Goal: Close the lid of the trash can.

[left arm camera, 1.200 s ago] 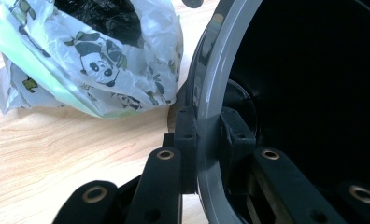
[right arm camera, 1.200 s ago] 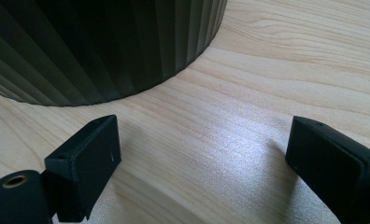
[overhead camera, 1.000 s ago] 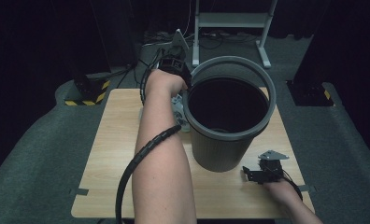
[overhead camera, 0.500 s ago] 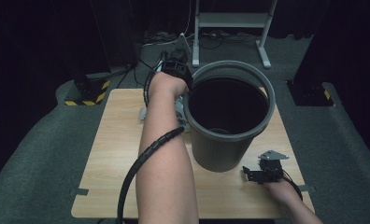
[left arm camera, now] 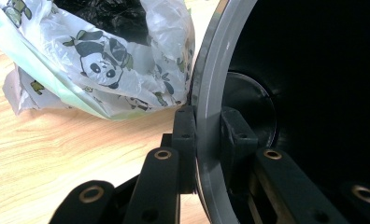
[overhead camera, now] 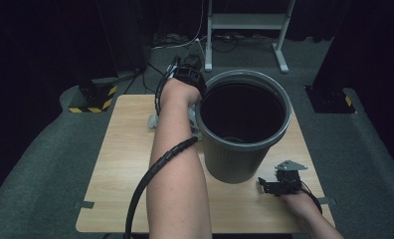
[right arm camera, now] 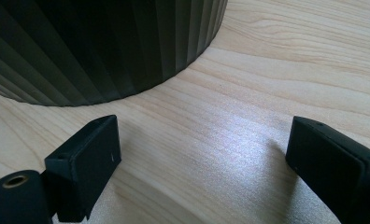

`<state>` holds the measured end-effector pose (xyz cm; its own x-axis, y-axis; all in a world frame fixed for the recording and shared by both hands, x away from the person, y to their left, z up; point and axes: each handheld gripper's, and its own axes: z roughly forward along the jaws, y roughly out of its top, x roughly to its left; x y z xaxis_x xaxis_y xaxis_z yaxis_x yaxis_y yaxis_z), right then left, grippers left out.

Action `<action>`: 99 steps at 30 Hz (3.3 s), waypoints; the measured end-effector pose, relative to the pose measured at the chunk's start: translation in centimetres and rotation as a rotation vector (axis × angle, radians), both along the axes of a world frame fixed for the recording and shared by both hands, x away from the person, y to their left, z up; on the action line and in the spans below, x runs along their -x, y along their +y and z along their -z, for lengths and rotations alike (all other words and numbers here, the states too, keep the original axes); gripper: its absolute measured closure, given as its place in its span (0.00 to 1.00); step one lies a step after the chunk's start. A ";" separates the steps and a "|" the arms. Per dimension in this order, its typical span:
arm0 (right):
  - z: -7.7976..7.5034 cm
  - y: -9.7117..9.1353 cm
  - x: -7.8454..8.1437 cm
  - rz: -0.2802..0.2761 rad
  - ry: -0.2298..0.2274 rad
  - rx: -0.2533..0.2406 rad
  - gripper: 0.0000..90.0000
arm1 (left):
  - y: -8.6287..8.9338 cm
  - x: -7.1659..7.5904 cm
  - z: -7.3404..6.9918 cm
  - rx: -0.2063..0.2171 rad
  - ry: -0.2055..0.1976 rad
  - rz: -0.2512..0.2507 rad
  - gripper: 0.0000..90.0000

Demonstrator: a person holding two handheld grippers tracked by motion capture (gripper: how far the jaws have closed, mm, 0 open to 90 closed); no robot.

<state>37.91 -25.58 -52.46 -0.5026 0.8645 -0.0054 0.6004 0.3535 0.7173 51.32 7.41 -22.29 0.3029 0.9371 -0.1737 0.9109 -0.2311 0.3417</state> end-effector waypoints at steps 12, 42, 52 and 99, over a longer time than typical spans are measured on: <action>0.0 0.0 0.0 -0.002 0.000 0.000 0.11 | 0.1 0.1 0.1 -0.005 -0.024 0.014 0.72; 0.0 0.2 -0.3 -0.005 0.001 0.005 0.11 | 9.1 3.9 -0.3 -0.018 -0.168 -0.089 0.39; 0.0 0.2 -0.3 -0.005 0.000 0.004 0.11 | 13.8 5.4 2.3 -0.044 -0.142 -0.156 0.36; 0.0 0.2 -0.2 -0.003 -0.001 0.004 0.11 | 21.6 10.2 16.1 -0.101 -0.042 -0.217 0.23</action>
